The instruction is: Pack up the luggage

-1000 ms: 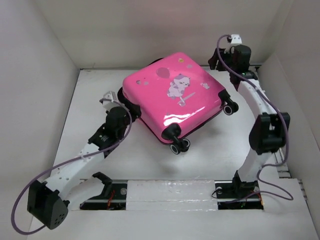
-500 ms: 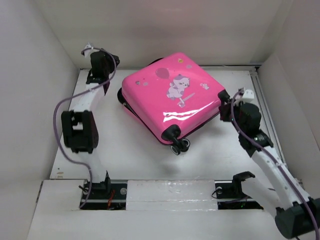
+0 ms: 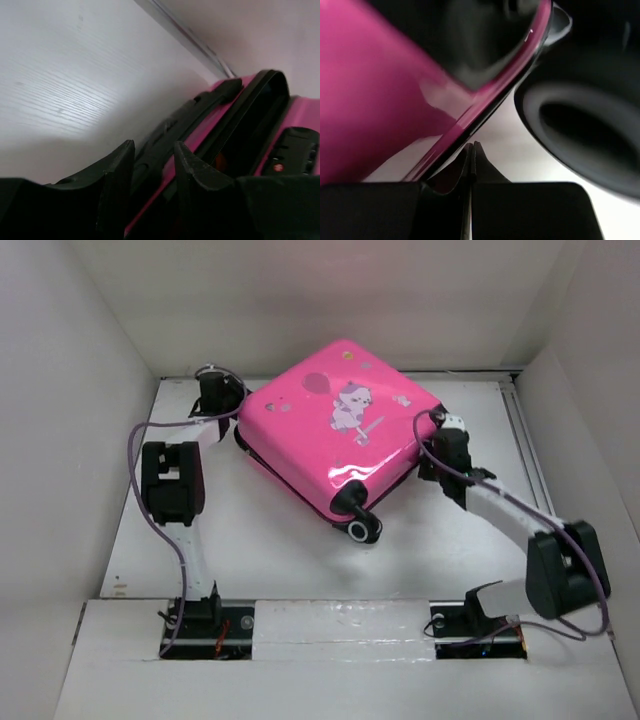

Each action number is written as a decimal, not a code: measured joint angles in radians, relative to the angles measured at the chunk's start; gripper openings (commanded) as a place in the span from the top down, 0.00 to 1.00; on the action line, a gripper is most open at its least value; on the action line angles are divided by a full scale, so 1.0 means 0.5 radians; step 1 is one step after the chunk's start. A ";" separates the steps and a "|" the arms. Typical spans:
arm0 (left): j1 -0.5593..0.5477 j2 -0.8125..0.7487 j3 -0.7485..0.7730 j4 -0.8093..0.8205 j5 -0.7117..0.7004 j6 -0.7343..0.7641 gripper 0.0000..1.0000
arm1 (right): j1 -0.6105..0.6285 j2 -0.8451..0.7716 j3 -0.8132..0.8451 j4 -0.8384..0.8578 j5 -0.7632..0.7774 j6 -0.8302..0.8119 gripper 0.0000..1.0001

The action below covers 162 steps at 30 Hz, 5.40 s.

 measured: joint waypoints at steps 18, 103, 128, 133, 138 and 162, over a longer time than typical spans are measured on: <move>-0.298 -1.289 -1.767 0.653 -0.777 -0.230 0.85 | -0.202 1.484 1.695 0.099 -0.371 -0.402 0.98; -0.114 -0.806 -0.871 0.920 -0.640 -0.511 0.53 | -0.244 1.307 1.273 0.755 -0.503 0.346 0.47; -2.139 -2.217 -1.857 -0.216 -1.444 -0.202 1.00 | -0.366 0.488 0.539 0.696 -0.835 0.141 0.83; -2.149 -2.089 -2.137 -0.262 -1.355 -0.420 1.00 | -0.345 0.493 0.427 0.710 -0.858 0.099 0.83; -2.105 -2.029 -2.157 -0.267 -1.438 -0.485 1.00 | -0.329 0.516 0.201 0.770 -0.990 0.077 0.86; -1.151 -1.794 -2.108 0.024 -1.347 0.000 1.00 | 0.287 0.266 -0.159 0.800 -0.824 -0.014 0.83</move>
